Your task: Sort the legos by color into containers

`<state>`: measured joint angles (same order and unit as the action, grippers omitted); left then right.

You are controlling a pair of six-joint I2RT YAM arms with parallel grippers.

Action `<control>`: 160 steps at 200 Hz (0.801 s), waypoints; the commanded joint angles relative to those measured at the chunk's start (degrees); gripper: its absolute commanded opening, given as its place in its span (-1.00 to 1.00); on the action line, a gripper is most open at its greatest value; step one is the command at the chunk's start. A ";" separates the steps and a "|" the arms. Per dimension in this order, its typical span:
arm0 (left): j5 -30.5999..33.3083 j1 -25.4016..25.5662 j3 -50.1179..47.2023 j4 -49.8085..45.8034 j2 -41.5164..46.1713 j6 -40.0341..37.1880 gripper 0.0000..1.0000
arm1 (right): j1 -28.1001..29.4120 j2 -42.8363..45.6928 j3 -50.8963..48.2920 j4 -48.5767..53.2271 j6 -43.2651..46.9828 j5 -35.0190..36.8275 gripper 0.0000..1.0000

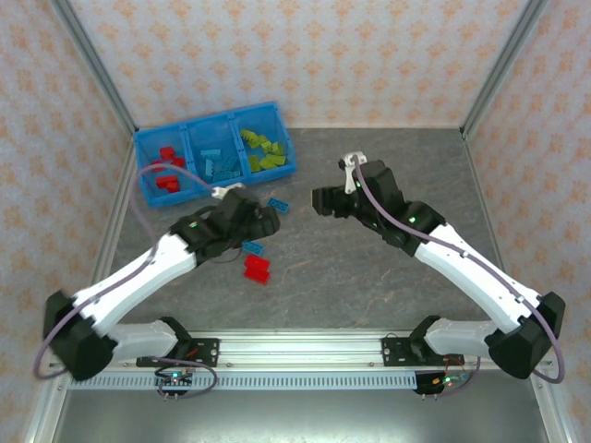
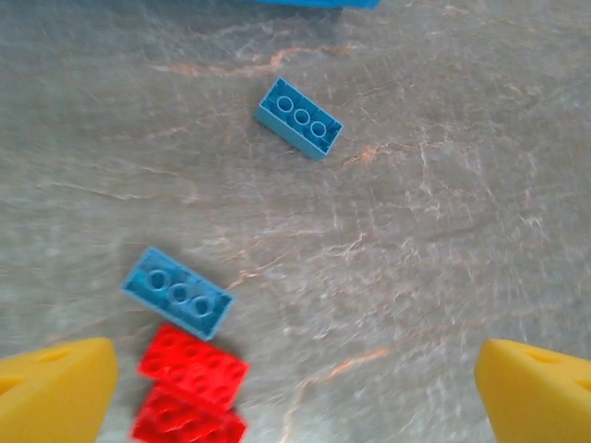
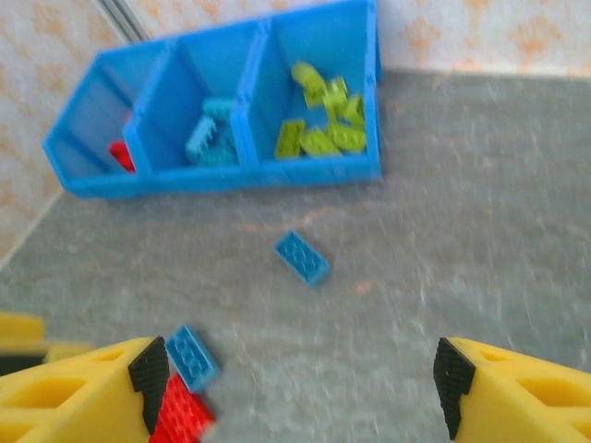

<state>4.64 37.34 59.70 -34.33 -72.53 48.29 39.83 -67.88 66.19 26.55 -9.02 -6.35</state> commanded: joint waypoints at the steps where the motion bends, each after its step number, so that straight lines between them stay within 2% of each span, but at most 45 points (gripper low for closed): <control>1: 6.98 0.19 4.41 6.39 -10.01 12.72 1.00 | 0.24 4.08 -3.98 3.37 -2.79 -0.56 0.61; 17: 8.43 -0.18 8.16 6.45 -17.44 18.03 0.99 | 0.25 5.80 -5.86 4.01 -3.70 0.01 0.64; 41: 7.27 -1.97 11.53 10.02 -26.07 23.24 0.96 | 0.27 6.47 -5.77 6.84 -2.93 0.40 0.66; 61: 5.67 -3.53 17.27 9.80 -33.28 22.94 0.94 | 0.24 6.53 -5.41 8.39 -1.63 1.72 0.67; 89: 7.28 -4.58 28.26 1.72 -42.83 21.04 0.94 | 0.24 6.28 -4.55 9.08 0.03 2.32 0.68; 116: 4.58 -5.80 32.49 -1.13 -48.21 21.40 0.88 | 0.26 5.86 -3.09 10.36 1.26 3.84 0.69; 132: 2.60 -6.45 32.82 -1.98 -49.76 21.71 0.77 | 0.25 5.90 -2.43 11.45 1.70 5.31 0.69; 160: 2.97 -6.88 31.55 -1.76 -50.15 21.69 0.59 | 0.27 6.18 -2.22 12.25 1.66 5.51 0.69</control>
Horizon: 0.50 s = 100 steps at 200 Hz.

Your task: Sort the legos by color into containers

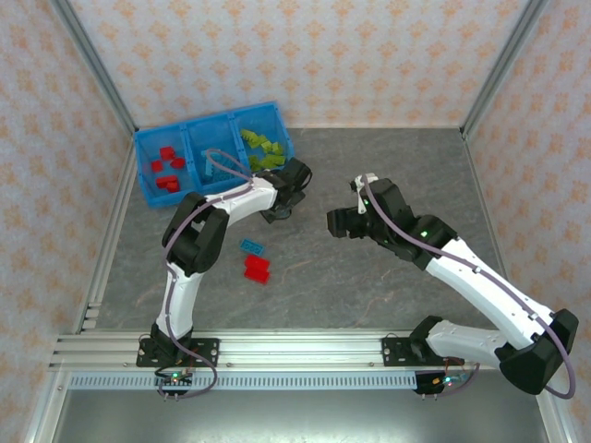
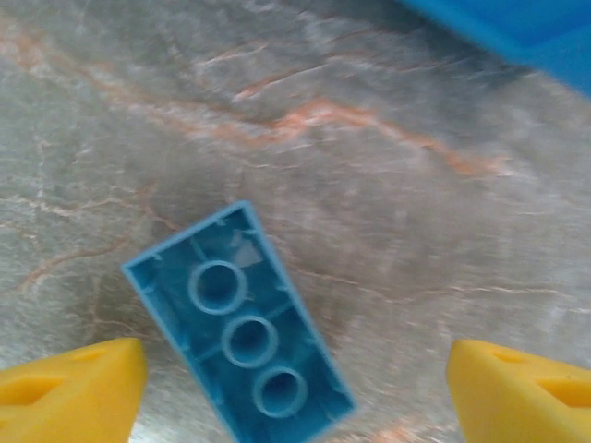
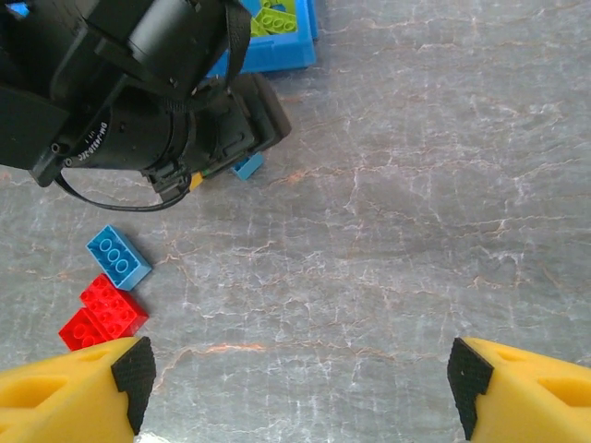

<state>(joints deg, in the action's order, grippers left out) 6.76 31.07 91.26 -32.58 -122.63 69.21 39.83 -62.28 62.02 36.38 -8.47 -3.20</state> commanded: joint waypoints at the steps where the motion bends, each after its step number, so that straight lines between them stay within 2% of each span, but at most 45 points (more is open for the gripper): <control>1: 0.78 -0.63 -0.02 -3.53 -0.11 0.76 0.58 | 0.26 0.58 1.96 2.44 1.10 2.35 0.69; 16: 0.49 -1.03 0.41 -3.96 -0.76 -0.15 0.45 | 0.27 0.60 1.97 2.46 0.60 1.93 0.69; 37: -0.97 -1.63 1.03 -4.93 -1.73 -1.42 0.09 | 0.27 0.53 2.04 2.29 -0.05 1.62 0.69; 64: -2.61 -1.76 -0.82 -4.58 -0.13 -2.47 -0.24 | 0.24 0.41 2.01 1.80 -1.31 0.80 0.70; 78: -5.09 -1.82 -2.27 -3.87 1.54 -3.51 -0.42 | 0.25 0.11 1.64 0.52 -1.38 -3.00 0.71; 100: -10.79 -1.76 -4.81 -1.69 5.67 -5.58 -0.52 | 0.25 -0.72 -0.05 -3.08 -0.74 -12.47 0.71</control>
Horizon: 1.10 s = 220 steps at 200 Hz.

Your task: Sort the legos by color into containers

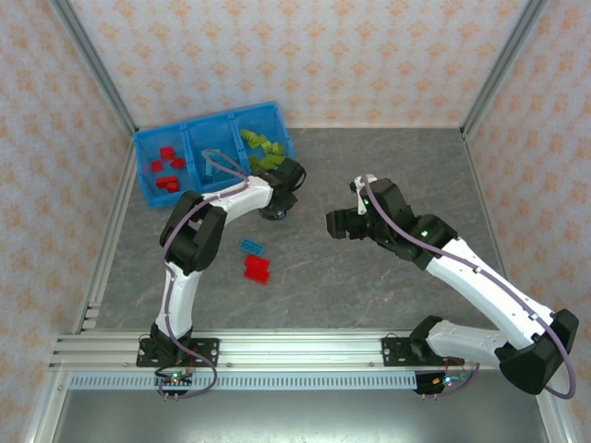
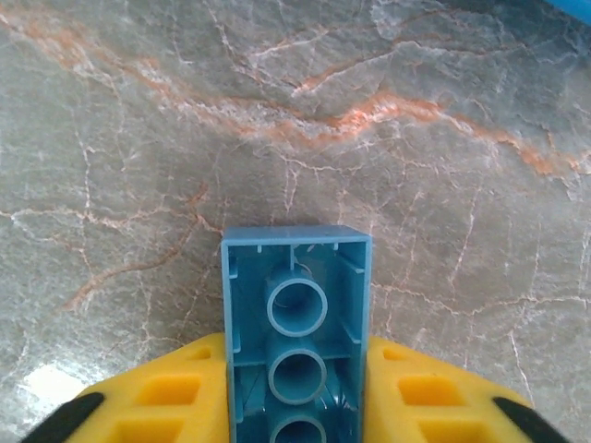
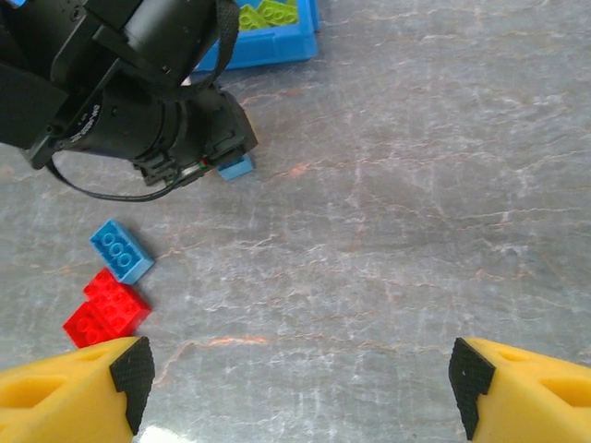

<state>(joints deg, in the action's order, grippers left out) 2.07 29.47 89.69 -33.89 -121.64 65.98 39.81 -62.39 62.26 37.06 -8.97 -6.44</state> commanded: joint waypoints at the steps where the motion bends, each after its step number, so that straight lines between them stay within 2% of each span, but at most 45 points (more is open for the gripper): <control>1: -6.19 -0.19 -3.40 -0.38 4.94 -2.43 -0.52 | 0.27 -0.62 -0.47 -3.93 -0.29 -9.40 0.71; 24: -4.67 -0.03 -6.15 -0.91 12.65 -5.09 -0.55 | 0.29 -1.39 -2.34 -7.37 -2.23 -12.31 0.72; 55: 6.36 -1.36 -4.87 -6.51 21.63 -11.11 -0.54 | 0.32 -1.67 -4.07 -11.32 -5.11 -12.84 0.72; 78: 11.15 -6.11 -1.39 -8.21 22.51 -15.46 -0.54 | 0.42 -2.45 -3.63 -11.58 -5.87 -11.90 0.72; 99: 16.29 -10.49 3.82 -8.64 19.56 -19.84 -0.54 | 0.34 -2.87 -3.03 -10.79 -6.23 -10.61 0.72; 128: 14.43 -16.23 14.83 -10.57 9.98 -23.13 -0.53 | 0.31 -2.58 -2.67 -8.89 -6.26 -9.14 0.72; 147: 13.41 -18.37 24.39 -14.00 3.00 -24.51 -0.45 | 0.36 -2.43 -2.42 -8.04 -6.48 -8.69 0.72; 160: 12.36 -19.54 30.11 -16.17 -0.94 -24.97 -0.30 | 0.39 -2.52 -2.10 -7.58 -6.56 -8.59 0.72; 175: 10.68 -20.88 35.30 -19.07 -3.97 -24.09 -0.03 | 0.36 -2.47 -1.79 -7.03 -6.75 -8.52 0.72; 191: 10.07 -21.93 37.22 -21.13 -4.20 -23.01 0.23 | 0.36 -2.22 -1.78 -7.00 -6.95 -8.37 0.73; 220: 7.64 -22.02 31.11 -19.73 3.35 -22.52 0.25 | 0.44 -3.00 -1.62 -7.41 -7.22 -7.98 0.73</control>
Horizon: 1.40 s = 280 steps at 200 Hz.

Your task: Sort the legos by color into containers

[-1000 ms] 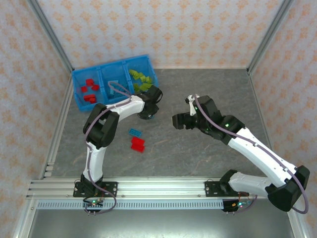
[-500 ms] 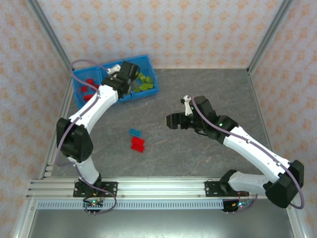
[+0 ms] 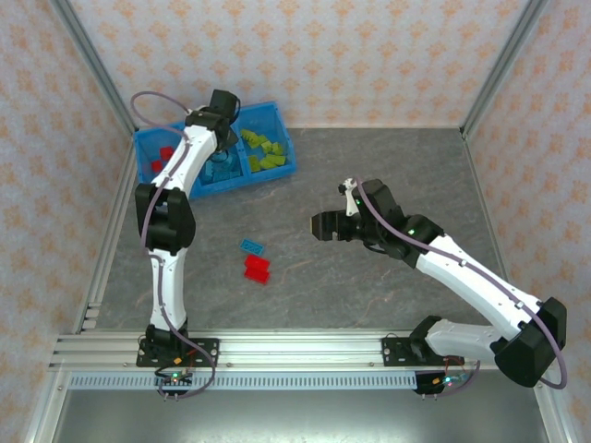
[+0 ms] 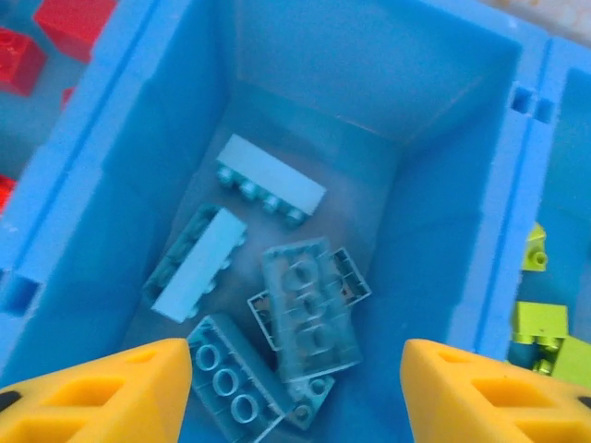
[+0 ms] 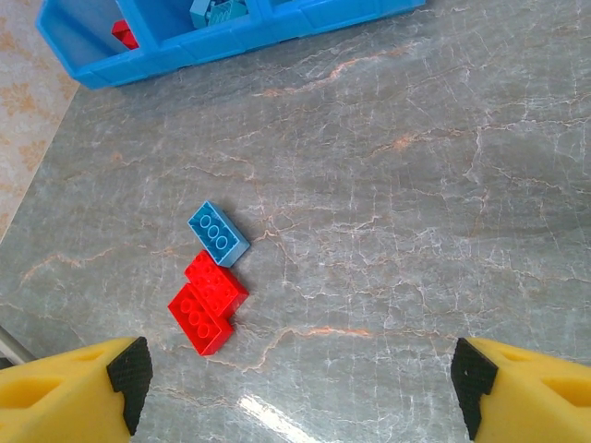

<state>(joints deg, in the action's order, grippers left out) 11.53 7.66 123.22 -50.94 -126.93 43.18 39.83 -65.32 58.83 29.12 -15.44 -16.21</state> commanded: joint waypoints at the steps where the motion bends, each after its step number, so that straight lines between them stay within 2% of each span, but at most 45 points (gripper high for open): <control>1: -1.97 -0.20 -3.01 -2.55 9.03 0.30 0.25 | 0.42 -0.12 1.77 0.46 -0.74 1.79 0.73; 29: -7.86 0.85 -21.07 3.19 25.96 3.57 0.20 | 2.84 -4.26 3.39 -0.54 -1.01 2.60 0.73; 58: -4.94 5.55 -38.52 6.03 43.99 1.77 0.18 | 8.32 -11.96 7.67 -0.30 1.31 4.10 0.73; 77: -3.81 8.46 -44.38 1.76 53.17 -2.78 0.18 | 10.76 -18.15 10.59 -0.38 3.13 2.85 0.73; 125: -10.13 9.83 -54.58 -9.05 71.52 -17.16 0.20 | 14.01 -38.94 22.87 3.27 4.34 -1.19 0.73; 139: -11.40 9.78 -58.47 -9.09 76.17 -19.91 0.21 | 14.51 -45.34 27.30 3.72 5.28 -2.68 0.73; 160: -16.94 9.72 -65.74 -4.83 82.47 -22.99 0.28 | 14.76 -53.25 33.06 3.94 6.00 -1.75 0.73; 180: -18.24 9.74 -70.73 -1.65 86.06 -22.62 0.39 | 14.83 -58.57 37.87 4.64 6.77 -1.00 0.70; 214: -14.18 9.74 -72.64 -1.72 87.81 -22.74 0.44 | 15.52 -63.99 43.12 7.51 7.08 -0.64 0.49; 260: -14.45 9.74 -73.43 -0.39 88.25 -22.81 0.51 | 15.79 -64.96 44.34 9.20 3.96 6.36 0.10; 280: -13.91 9.74 -73.55 -0.46 88.91 -22.70 0.53 | 15.80 -64.03 44.57 9.16 3.46 7.54 -0.17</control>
<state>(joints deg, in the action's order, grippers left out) -4.03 17.26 49.95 -52.93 -39.29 21.45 55.48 -129.49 102.04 35.75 -10.83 -13.02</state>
